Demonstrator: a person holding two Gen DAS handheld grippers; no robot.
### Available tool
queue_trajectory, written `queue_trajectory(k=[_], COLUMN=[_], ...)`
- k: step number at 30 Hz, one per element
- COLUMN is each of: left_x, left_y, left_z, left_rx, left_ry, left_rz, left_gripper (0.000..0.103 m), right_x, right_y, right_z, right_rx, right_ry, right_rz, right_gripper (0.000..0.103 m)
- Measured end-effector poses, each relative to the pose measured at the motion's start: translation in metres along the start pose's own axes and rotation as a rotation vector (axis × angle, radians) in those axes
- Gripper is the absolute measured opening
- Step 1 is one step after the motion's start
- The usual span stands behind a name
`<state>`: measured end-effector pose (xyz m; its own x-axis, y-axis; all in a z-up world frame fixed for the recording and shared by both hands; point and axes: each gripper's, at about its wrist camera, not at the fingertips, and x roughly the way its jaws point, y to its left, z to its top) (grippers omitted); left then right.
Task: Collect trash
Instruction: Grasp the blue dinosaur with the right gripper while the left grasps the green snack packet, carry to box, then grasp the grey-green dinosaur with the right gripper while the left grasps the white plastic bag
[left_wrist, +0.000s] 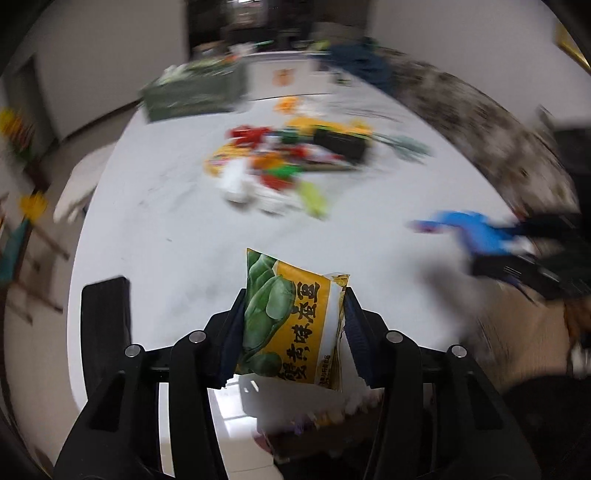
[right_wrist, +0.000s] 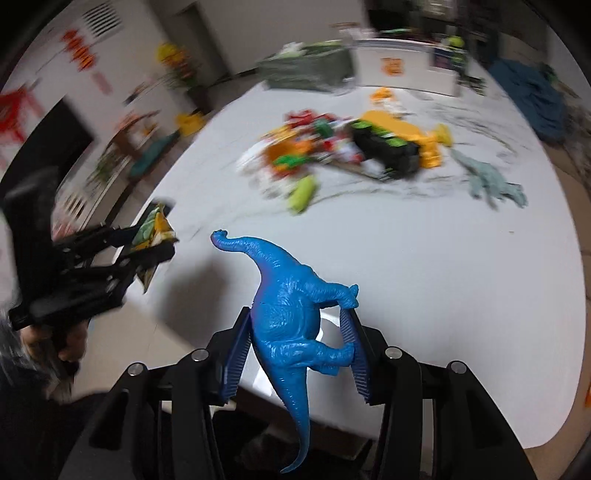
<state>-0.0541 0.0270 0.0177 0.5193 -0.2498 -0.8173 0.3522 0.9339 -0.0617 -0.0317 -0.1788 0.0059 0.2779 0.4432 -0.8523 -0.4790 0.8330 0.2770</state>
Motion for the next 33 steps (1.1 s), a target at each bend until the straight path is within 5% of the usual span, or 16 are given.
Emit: queue_trajectory(k=[4,9,13,19,23,28,33], left_x=[-0.011,0.026,0.064,0.081,0.066,0.045,0.030], left_y=[-0.037,-0.061,-0.064,-0.050,-0.040,-0.025,-0.023], left_z=[-0.042,-0.082,-0.104,-0.113,-0.096,-0.070,-0.048], left_rx=[0.087,0.083,0.060,0.031,0.049,0.026,-0.020], left_ry=[0.084,0.223,0.300,0.364,0.328,0.242,0.168], left_rz=[-0.038,-0.057,-0.003,-0.038,-0.009,0.034,0.116], left_gripper=[0.049,0.051,0.081,0.082,0.082,0.082,0.082], right_x=[0.005,0.033,0.068,0.054,0.011,-0.009,0.015], right_y=[0.010,0.024,0.025,0.015,-0.008,-0.087,-0.175], right_z=[-0.031,-0.072,-0.092,-0.095,-0.066,0.011,0.095], right_rx=[-0.088,-0.217,-0.249,-0.234,-0.185,-0.177,-0.178], right_ry=[0.087,0.199,0.271,0.245,0.098,-0.061,-0.066], right_rz=[0.086,0.123,0.092,0.080,0.038,-0.230,-0.316], right_gripper=[0.048,0.048,0.050,0.055,0.056,0.060,0.069])
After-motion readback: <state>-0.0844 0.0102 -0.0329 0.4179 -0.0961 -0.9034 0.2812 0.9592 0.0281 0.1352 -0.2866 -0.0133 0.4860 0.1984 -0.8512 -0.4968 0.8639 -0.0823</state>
